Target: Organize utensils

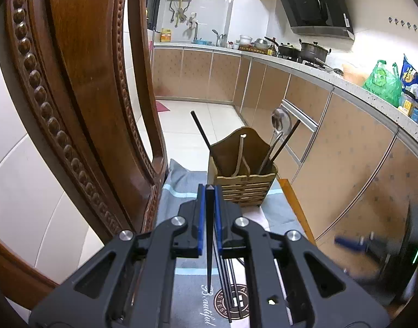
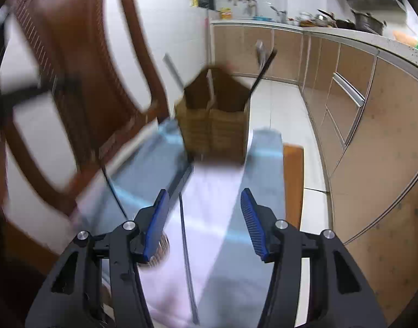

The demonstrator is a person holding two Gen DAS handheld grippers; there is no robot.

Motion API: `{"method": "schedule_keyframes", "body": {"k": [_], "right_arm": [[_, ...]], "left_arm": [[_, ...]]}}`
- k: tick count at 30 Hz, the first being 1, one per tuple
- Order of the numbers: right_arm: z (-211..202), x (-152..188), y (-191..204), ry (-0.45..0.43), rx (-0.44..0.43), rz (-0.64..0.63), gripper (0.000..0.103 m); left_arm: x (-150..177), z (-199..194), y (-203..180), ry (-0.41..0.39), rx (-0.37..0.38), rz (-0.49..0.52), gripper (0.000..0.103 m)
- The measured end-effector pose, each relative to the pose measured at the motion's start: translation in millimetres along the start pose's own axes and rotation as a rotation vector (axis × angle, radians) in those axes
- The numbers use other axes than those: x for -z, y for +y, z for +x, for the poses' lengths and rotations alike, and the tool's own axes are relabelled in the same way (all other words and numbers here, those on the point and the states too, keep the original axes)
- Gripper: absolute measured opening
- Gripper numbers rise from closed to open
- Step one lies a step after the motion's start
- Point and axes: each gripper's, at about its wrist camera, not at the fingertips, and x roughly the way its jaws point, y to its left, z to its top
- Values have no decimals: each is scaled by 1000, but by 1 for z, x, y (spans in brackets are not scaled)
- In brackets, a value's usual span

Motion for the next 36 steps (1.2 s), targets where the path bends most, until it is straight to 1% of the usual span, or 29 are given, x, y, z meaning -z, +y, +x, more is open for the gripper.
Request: {"method": "schedule_keyframes", "body": {"k": [2, 3, 4, 6, 8, 12, 15, 16, 18, 20, 22, 24, 27, 29, 31, 36], "right_arm": [[3, 39, 8, 4, 17, -44, 54], [3, 58, 14, -1, 4, -64, 54], [2, 70, 18, -9, -1, -83, 54], [-6, 105, 35, -62, 9, -164, 53], [-12, 132, 45, -103, 27, -200, 53], [-7, 164, 45, -99, 51, -182, 53], [1, 176, 38, -77, 58, -161, 50], [3, 179, 35, -73, 58, -151, 45], [3, 184, 28, -84, 56, -129, 40], [7, 185, 24, -68, 36, -118, 28], [9, 187, 26, -66, 14, -137, 23], [13, 188, 31, -66, 5, -159, 20], [18, 190, 33, -61, -5, -149, 18], [18, 190, 33, -63, 5, -138, 7], [14, 186, 31, -65, -4, -107, 7], [-1, 175, 31, -109, -12, -66, 7]], "left_arm": [[0, 0, 3, 0, 0, -7, 6], [0, -1, 5, -3, 1, -10, 6], [0, -2, 6, -4, 1, -12, 6], [1, -4, 8, -8, 0, -14, 6], [0, -6, 9, -12, 2, -18, 6], [-1, -12, 9, -26, 6, -27, 6], [-2, -15, 8, -32, 11, -31, 6], [-2, -16, 7, -34, 14, -30, 6], [-3, -16, 5, -37, 18, -28, 6], [-3, -18, 4, -40, 22, -29, 6], [-4, -19, 3, -44, 27, -28, 6], [-4, -21, 2, -46, 31, -27, 6], [-5, -22, 0, -47, 35, -24, 6], [-5, -22, 0, -47, 37, -24, 6], [-6, -22, 1, -47, 37, -26, 6], [-6, -20, 7, -43, 42, -45, 6]]}}
